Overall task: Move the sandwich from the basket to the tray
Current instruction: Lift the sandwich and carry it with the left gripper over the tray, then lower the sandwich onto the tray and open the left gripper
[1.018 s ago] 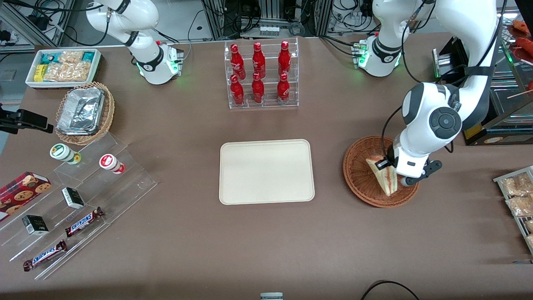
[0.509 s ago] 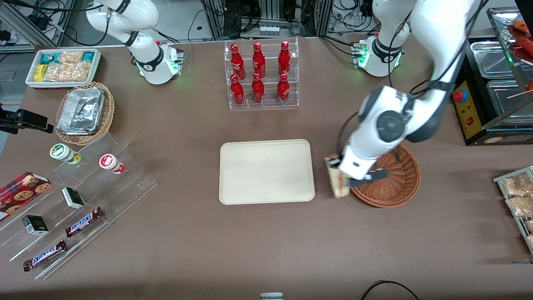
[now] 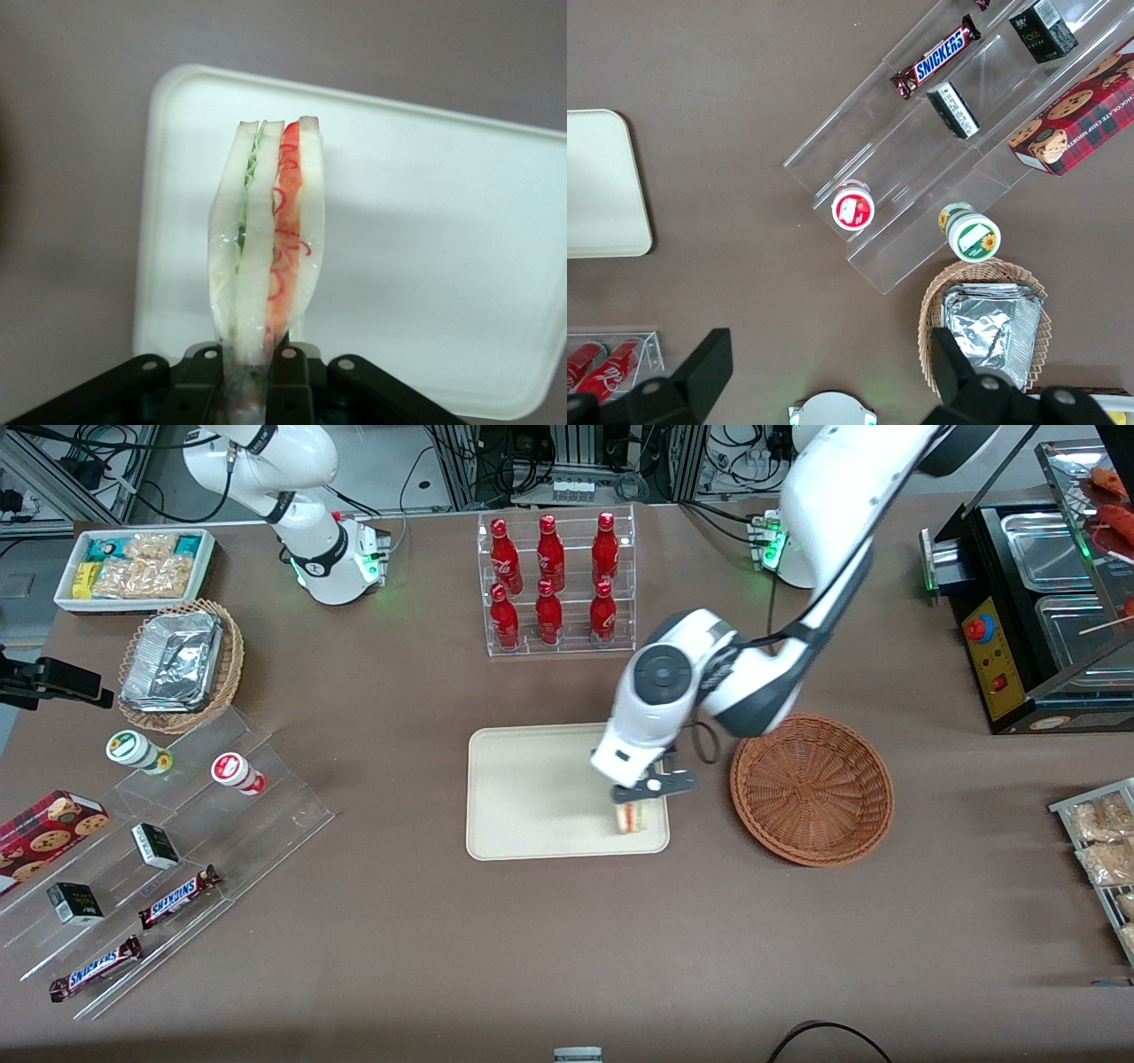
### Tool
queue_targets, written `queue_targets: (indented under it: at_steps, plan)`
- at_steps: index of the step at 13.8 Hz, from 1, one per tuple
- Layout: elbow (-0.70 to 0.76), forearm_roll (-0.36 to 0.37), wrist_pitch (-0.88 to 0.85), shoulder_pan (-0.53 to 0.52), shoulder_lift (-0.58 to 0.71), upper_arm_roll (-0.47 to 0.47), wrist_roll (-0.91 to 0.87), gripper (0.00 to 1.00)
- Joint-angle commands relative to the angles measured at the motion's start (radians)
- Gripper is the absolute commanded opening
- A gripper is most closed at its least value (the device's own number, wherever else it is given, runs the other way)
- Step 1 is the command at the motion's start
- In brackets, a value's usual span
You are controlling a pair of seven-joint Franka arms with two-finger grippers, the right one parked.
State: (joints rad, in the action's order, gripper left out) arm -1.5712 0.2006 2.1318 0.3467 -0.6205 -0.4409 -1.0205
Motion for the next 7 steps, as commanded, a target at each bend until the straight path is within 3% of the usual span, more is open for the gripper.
queue_targets:
  at_steps: [1,3,7]
  plan:
    - [0.172,0.08,-0.018,0.089,-0.132,0.007,-0.126,0.0]
    - [0.209,0.137,-0.018,0.13,-0.171,0.007,-0.213,0.0]
    - [0.223,0.148,-0.021,0.153,-0.194,0.007,-0.247,0.0]
